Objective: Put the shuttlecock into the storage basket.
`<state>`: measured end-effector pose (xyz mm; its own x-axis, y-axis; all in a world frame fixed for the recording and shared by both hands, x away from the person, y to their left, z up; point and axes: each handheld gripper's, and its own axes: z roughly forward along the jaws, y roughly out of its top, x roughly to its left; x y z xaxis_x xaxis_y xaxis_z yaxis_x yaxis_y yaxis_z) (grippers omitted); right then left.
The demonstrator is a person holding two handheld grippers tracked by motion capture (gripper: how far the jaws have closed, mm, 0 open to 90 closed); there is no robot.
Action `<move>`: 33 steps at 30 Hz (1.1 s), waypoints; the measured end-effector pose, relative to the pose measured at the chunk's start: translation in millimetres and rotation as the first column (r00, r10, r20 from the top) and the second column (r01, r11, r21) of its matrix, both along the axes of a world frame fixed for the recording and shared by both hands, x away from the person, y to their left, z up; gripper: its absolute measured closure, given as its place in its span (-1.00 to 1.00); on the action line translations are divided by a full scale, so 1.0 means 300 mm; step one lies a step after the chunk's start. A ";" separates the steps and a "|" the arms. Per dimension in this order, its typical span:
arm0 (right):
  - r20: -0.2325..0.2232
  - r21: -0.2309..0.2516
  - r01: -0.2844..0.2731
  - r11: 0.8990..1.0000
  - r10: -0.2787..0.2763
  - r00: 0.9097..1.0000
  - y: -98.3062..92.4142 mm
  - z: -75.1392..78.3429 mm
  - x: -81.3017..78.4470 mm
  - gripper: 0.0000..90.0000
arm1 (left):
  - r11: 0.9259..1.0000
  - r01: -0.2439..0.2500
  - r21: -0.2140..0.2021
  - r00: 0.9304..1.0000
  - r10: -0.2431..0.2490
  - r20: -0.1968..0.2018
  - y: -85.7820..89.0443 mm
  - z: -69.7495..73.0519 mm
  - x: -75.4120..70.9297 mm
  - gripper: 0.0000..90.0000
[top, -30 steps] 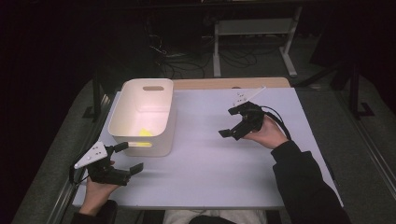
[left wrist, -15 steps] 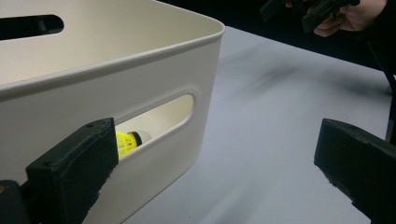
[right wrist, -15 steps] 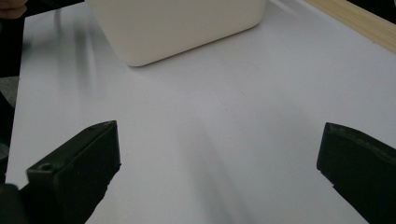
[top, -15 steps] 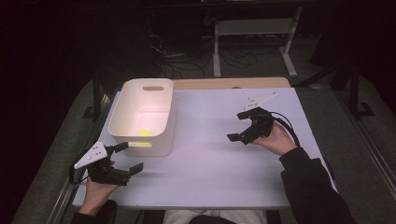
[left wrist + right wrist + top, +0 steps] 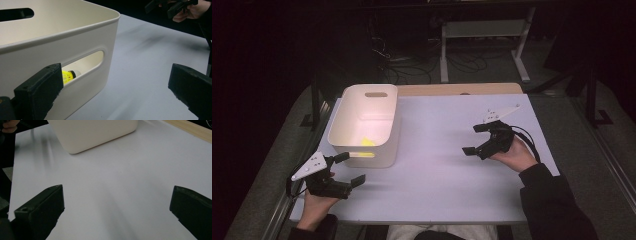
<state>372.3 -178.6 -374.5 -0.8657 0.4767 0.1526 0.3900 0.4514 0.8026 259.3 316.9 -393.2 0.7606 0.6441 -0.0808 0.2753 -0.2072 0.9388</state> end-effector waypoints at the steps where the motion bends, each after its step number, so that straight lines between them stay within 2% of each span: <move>1: 0.001 0.002 0.001 1.000 -0.001 1.000 -0.005 -0.003 -0.002 -1.00 | 1.000 0.000 0.000 1.000 0.000 0.000 0.000 0.000 0.000 -1.00; 12: -0.004 0.020 0.031 0.999 -0.031 1.000 -0.052 -0.037 -0.048 -1.00 | 1.000 -0.001 0.000 1.000 0.001 0.000 0.000 0.000 0.000 -1.00; 27: 0.030 0.019 0.097 0.995 -0.098 0.995 -0.130 -0.095 -0.130 -1.00 | 1.000 0.003 0.001 1.000 -0.003 -0.004 -0.002 0.000 0.003 -1.00; 33: 0.034 0.047 0.122 0.991 -0.124 0.992 -0.172 -0.118 -0.162 -1.00 | 1.000 0.003 0.004 1.000 -0.003 -0.003 -0.001 0.000 0.003 -1.00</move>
